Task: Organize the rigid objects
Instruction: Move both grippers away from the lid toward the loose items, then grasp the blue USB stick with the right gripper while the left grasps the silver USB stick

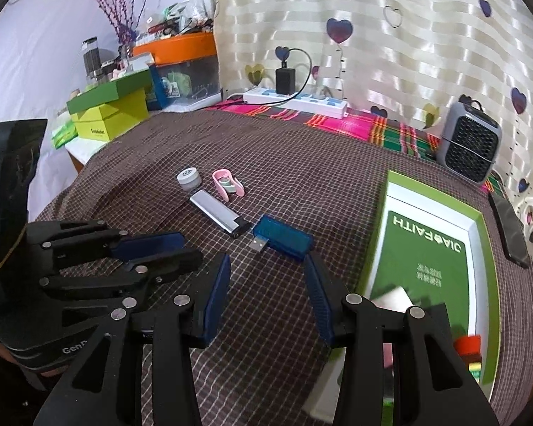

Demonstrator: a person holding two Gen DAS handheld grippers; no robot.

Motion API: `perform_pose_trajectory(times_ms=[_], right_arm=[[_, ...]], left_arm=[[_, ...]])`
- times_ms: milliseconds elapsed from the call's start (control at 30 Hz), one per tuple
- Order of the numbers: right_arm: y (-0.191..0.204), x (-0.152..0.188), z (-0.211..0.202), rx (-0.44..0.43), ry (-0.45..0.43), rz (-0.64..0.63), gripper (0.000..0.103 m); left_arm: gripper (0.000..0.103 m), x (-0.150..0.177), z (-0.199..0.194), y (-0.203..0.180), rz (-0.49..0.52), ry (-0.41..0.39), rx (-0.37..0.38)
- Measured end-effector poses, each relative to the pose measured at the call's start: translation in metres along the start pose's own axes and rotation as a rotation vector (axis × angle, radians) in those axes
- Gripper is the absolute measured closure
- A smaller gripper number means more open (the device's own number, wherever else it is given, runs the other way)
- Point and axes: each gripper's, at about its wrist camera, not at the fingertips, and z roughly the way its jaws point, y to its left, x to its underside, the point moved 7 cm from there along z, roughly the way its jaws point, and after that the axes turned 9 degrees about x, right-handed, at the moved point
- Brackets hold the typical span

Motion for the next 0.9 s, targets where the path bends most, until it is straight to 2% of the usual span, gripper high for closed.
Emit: perform_pose_trajectory(times_ms=[367, 467, 533, 633, 767, 900], right_arm=[[0.005, -0.015, 0.034, -0.011, 0.087, -0.179, 0.059], [0.005, -0.017, 0.046, -0.008, 0.125, -0.237, 0.059], [0.008, -0.017, 0.054, -0.035, 0.157, -0.265, 0.059], [0.011, -0.014, 0.066, -0.05, 0.206, -0.315, 0.059], [0.016, -0.015, 0.071, -0.081, 0.229, -0.36, 0.057], [0.018, -0.016, 0.075, -0.069, 0.237, -0.406, 0.057]], left_arm=[[0.083, -0.005, 0.001, 0.024, -0.027, 0.007, -0.019], [0.082, -0.008, 0.002, 0.029, -0.037, 0.008, -0.004], [0.077, -0.008, 0.005, 0.032, -0.052, 0.015, 0.018], [0.076, -0.007, 0.009, 0.034, -0.065, 0.022, 0.03], [0.076, -0.006, 0.015, 0.031, -0.072, 0.037, 0.047], [0.075, -0.007, 0.015, 0.033, -0.081, 0.034, 0.053]])
